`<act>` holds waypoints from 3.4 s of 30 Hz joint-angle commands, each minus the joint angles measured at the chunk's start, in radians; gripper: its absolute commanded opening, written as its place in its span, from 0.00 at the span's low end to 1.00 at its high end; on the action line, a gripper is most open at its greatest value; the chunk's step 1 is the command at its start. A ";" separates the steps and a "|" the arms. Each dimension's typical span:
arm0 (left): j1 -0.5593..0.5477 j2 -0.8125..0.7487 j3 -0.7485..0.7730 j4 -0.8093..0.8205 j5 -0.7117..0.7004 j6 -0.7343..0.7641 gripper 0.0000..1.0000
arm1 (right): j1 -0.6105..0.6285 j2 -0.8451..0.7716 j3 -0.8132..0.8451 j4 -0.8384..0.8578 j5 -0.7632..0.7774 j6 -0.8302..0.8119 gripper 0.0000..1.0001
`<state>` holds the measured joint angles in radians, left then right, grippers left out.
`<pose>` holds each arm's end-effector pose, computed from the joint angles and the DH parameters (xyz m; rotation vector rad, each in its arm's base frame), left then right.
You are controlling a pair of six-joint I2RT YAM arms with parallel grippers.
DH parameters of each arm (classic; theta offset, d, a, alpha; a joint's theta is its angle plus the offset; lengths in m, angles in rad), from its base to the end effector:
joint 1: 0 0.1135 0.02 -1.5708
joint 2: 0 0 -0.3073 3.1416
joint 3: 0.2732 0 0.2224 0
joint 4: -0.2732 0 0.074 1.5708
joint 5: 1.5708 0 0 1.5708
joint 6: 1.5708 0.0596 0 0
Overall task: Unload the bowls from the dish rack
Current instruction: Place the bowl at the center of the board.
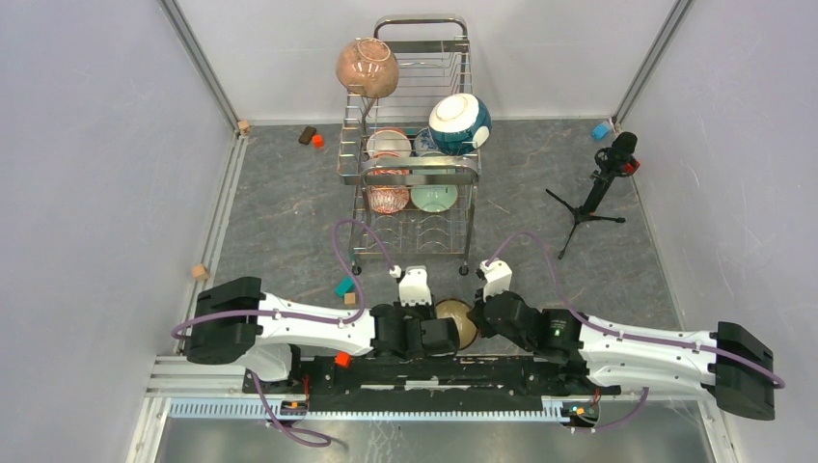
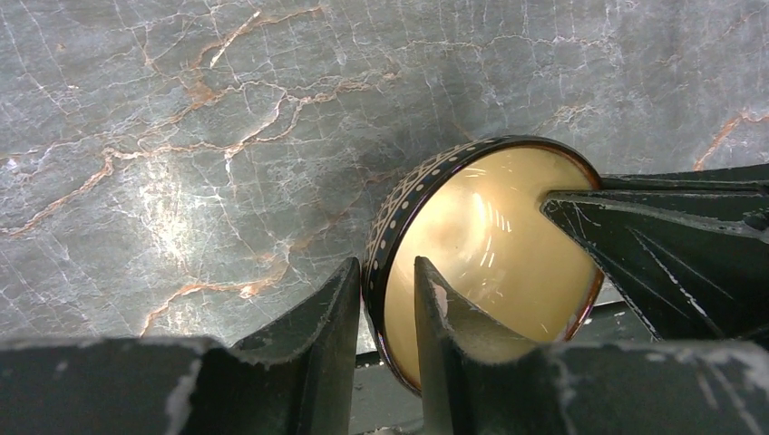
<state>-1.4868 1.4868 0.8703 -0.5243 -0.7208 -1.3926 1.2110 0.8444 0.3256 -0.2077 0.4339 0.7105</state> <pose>0.0604 -0.2490 0.2369 -0.0825 2.3546 -0.3927 0.0683 0.1104 0.2041 -0.3435 2.2489 0.5475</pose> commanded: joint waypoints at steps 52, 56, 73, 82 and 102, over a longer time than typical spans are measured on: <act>0.634 -0.687 0.154 -0.596 -0.106 0.591 0.02 | 0.005 -0.249 -0.115 0.226 -0.162 -0.334 0.88; 0.837 -0.630 0.129 -0.487 0.006 0.664 0.02 | 0.005 -0.241 -0.126 0.252 -0.183 -0.339 0.88; 1.472 -0.131 0.271 0.078 0.335 0.551 0.02 | 0.005 -0.245 -0.218 0.355 -0.167 -0.342 0.87; 1.641 0.168 0.377 0.198 0.517 0.529 0.02 | 0.005 -0.264 -0.219 0.338 -0.105 -0.362 0.87; 1.695 0.377 0.475 0.214 0.547 0.537 0.02 | 0.005 -0.297 -0.214 0.288 -0.050 -0.373 0.87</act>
<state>0.1982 1.8542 1.2934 -0.3748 -0.1814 -0.8177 1.2118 0.5552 0.1009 0.0864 0.3561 0.3523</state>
